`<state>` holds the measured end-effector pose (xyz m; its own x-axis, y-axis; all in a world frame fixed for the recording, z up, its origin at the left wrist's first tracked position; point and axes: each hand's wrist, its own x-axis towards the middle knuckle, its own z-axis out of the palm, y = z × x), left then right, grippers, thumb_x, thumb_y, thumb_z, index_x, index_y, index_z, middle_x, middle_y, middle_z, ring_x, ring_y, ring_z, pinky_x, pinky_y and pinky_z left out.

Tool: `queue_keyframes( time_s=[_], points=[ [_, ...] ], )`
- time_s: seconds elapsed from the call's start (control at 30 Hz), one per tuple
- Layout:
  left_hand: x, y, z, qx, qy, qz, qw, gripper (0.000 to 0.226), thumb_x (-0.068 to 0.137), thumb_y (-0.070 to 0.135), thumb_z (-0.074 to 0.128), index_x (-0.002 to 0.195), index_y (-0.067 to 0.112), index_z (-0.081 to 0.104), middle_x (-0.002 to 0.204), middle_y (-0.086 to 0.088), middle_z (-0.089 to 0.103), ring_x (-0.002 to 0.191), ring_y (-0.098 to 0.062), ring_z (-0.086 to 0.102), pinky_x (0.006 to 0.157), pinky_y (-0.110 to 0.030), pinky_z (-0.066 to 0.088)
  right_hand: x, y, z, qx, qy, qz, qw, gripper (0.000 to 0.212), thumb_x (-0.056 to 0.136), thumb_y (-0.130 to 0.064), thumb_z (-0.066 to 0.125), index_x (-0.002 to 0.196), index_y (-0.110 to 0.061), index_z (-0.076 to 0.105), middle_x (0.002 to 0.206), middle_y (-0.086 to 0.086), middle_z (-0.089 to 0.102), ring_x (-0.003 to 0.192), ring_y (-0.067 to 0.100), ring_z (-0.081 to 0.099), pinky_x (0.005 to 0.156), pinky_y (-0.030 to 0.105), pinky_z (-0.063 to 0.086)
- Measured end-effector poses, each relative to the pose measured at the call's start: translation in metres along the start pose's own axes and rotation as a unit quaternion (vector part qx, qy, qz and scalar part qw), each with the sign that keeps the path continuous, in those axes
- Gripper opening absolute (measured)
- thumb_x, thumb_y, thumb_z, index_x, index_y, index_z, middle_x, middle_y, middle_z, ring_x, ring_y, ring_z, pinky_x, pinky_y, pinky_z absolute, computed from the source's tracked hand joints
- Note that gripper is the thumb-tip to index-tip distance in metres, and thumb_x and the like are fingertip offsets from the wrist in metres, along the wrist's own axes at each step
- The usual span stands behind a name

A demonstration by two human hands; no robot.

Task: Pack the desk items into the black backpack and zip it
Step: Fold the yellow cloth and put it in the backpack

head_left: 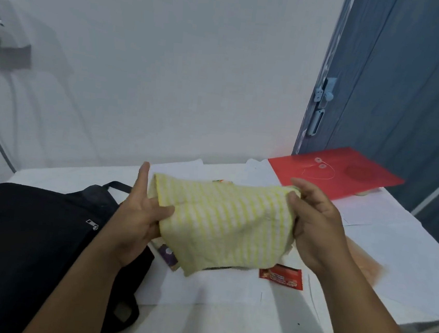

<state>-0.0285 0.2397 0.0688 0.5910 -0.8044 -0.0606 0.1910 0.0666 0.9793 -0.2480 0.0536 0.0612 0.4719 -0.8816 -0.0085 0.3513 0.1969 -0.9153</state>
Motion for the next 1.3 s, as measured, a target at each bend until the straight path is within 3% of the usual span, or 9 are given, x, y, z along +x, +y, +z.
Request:
queue_keyframes(
  time_s=[0.1, 0.2, 0.33, 0.53, 0.7, 0.83, 1.0, 1.2, 1.3],
  points=[
    [0.008, -0.010, 0.002, -0.130, 0.029, -0.053, 0.990, 0.089, 0.094, 0.019, 0.061, 0.159, 0.040, 0.005, 0.119, 0.004, 0.072, 0.105, -0.016, 0.072, 0.076, -0.036, 0.062, -0.004, 0.003, 0.005, 0.098, -0.014, 0.056, 0.993, 0.029, 0.096, -0.002, 0.055, 0.120, -0.015, 0.063, 0.089, 0.009, 0.059, 0.074, 0.017, 0.061, 0.062, 0.024, 0.054],
    [0.002, -0.031, 0.009, -0.027, 0.012, -0.100, 0.995, 0.097, 0.075, 0.022, 0.080, 0.154, 0.043, 0.029, 0.152, 0.006, 0.045, 0.134, -0.023, 0.054, 0.101, -0.044, 0.051, -0.013, 0.017, 0.009, 0.118, -0.009, 0.140, 0.983, 0.038, 0.093, 0.010, 0.053, 0.124, -0.012, 0.056, 0.081, 0.011, 0.064, 0.046, 0.010, 0.061, 0.041, 0.021, 0.049],
    [0.006, -0.036, 0.004, 0.051, 0.078, -0.063, 0.994, 0.051, 0.081, 0.017, 0.072, 0.121, 0.047, 0.067, 0.134, 0.002, 0.054, 0.119, -0.026, 0.062, 0.105, -0.048, 0.049, -0.010, 0.032, -0.003, 0.170, 0.048, 0.196, 0.964, 0.046, 0.092, 0.011, 0.053, 0.134, -0.009, 0.050, 0.087, 0.012, 0.067, 0.068, 0.017, 0.068, 0.070, 0.033, 0.059],
    [0.017, -0.026, 0.001, 0.109, 0.093, -0.022, 0.990, 0.036, 0.091, -0.007, 0.064, 0.113, 0.020, 0.071, 0.067, 0.013, 0.062, 0.070, -0.014, 0.053, 0.066, -0.022, 0.047, 0.011, 0.009, -0.016, 0.219, 0.055, 0.189, 0.956, 0.033, 0.091, 0.008, 0.055, 0.120, -0.010, 0.055, 0.123, 0.016, 0.061, 0.102, 0.023, 0.067, 0.094, 0.038, 0.056],
    [0.018, -0.023, 0.012, 0.042, 0.104, 0.001, 0.994, 0.044, 0.085, -0.005, 0.073, 0.120, 0.020, 0.068, 0.095, -0.008, 0.070, 0.082, -0.018, 0.065, 0.083, -0.032, 0.056, 0.015, 0.022, -0.026, 0.114, 0.051, 0.364, 0.923, 0.029, 0.092, 0.004, 0.057, 0.121, 0.001, 0.055, 0.101, 0.023, 0.073, 0.082, 0.036, 0.074, 0.057, 0.055, 0.059],
    [0.021, -0.020, 0.012, 0.108, 0.087, 0.019, 0.990, 0.063, 0.075, -0.008, 0.080, 0.122, 0.032, 0.067, 0.101, -0.015, 0.075, 0.094, -0.030, 0.071, 0.088, -0.042, 0.057, 0.020, 0.029, -0.040, 0.002, 0.006, 0.414, 0.910, 0.024, 0.092, -0.011, 0.060, 0.116, -0.006, 0.062, 0.086, 0.015, 0.071, 0.066, 0.026, 0.067, 0.058, 0.035, 0.053],
    [0.029, -0.003, 0.012, 0.161, 0.084, 0.040, 0.982, 0.054, 0.087, -0.015, 0.064, 0.124, 0.025, 0.067, 0.093, 0.001, 0.076, 0.081, -0.013, 0.071, 0.067, -0.024, 0.057, 0.036, 0.008, -0.042, -0.137, -0.145, 0.331, 0.922, 0.026, 0.097, -0.010, 0.054, 0.119, -0.006, 0.068, 0.098, 0.007, 0.075, 0.076, 0.018, 0.066, 0.057, 0.025, 0.051],
    [0.036, 0.013, 0.008, 0.271, 0.150, 0.070, 0.948, 0.031, 0.081, 0.006, 0.082, 0.107, 0.022, 0.074, 0.039, 0.013, 0.038, 0.039, -0.004, 0.038, 0.052, -0.016, 0.040, 0.067, -0.028, -0.036, -0.210, -0.062, 0.119, 0.968, 0.073, 0.078, -0.013, 0.083, 0.138, -0.026, 0.044, 0.103, 0.011, 0.076, 0.094, 0.021, 0.069, 0.085, 0.033, 0.049],
    [0.037, 0.022, 0.006, 0.339, 0.158, 0.090, 0.923, 0.026, 0.077, 0.017, 0.087, 0.100, 0.024, 0.076, 0.041, 0.011, 0.040, 0.040, -0.004, 0.041, 0.051, -0.017, 0.037, 0.070, -0.049, -0.025, -0.271, -0.148, 0.056, 0.950, 0.057, 0.078, 0.002, 0.079, 0.126, -0.019, 0.059, 0.101, 0.007, 0.077, 0.083, 0.016, 0.074, 0.062, 0.021, 0.054]
  ],
)
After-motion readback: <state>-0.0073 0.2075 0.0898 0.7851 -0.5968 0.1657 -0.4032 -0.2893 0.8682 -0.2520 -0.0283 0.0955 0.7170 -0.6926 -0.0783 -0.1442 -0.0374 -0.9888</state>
